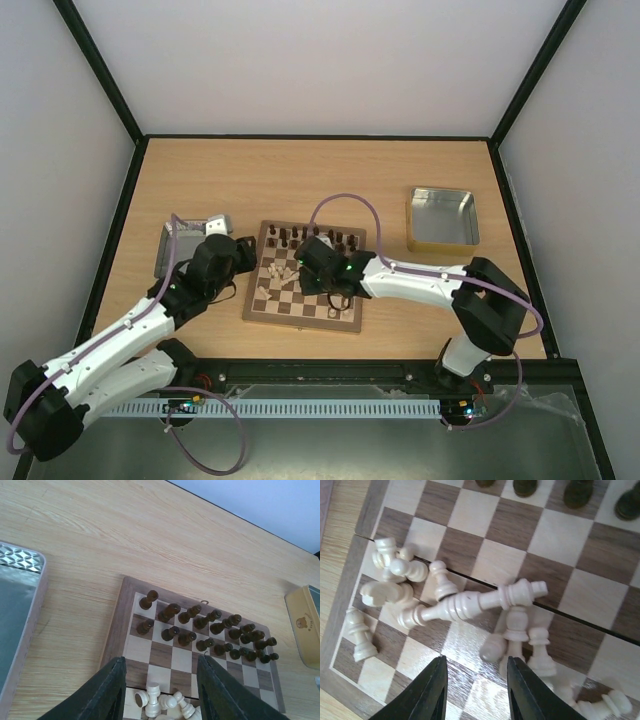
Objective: Set up the chess pieces on the board
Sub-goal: Pick up the chess piece from the chessboard, then place the chess piece on the chessboard.
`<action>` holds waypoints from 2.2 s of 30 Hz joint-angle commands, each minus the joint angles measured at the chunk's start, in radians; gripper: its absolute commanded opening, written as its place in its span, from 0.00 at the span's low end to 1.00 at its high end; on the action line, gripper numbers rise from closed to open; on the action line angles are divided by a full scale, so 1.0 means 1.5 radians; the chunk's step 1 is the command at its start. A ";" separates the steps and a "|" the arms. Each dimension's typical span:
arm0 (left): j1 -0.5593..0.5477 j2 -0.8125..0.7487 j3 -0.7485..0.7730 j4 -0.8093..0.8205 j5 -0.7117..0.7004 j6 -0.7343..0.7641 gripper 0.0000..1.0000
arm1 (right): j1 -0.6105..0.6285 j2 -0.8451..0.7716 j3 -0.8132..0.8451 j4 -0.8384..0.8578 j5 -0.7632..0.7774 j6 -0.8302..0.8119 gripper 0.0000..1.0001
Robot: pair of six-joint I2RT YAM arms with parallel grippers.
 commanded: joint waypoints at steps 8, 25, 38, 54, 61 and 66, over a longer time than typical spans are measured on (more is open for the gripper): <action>0.042 -0.033 -0.024 0.013 0.034 -0.001 0.42 | 0.013 0.065 0.069 -0.072 0.046 -0.014 0.24; 0.058 -0.041 -0.034 0.009 0.053 0.005 0.42 | 0.015 0.085 0.077 -0.050 0.052 -0.017 0.11; 0.062 -0.040 -0.040 0.022 0.070 -0.002 0.42 | 0.018 -0.035 0.014 -0.014 0.005 -0.018 0.04; 0.064 -0.020 -0.051 0.050 0.097 -0.011 0.42 | 0.017 -0.107 -0.058 -0.173 0.064 0.052 0.05; 0.063 -0.020 -0.057 0.048 0.095 -0.009 0.42 | 0.018 -0.080 -0.056 -0.182 0.054 0.045 0.05; 0.064 -0.015 -0.058 0.054 0.096 -0.010 0.42 | 0.018 -0.067 -0.052 -0.183 0.047 0.036 0.05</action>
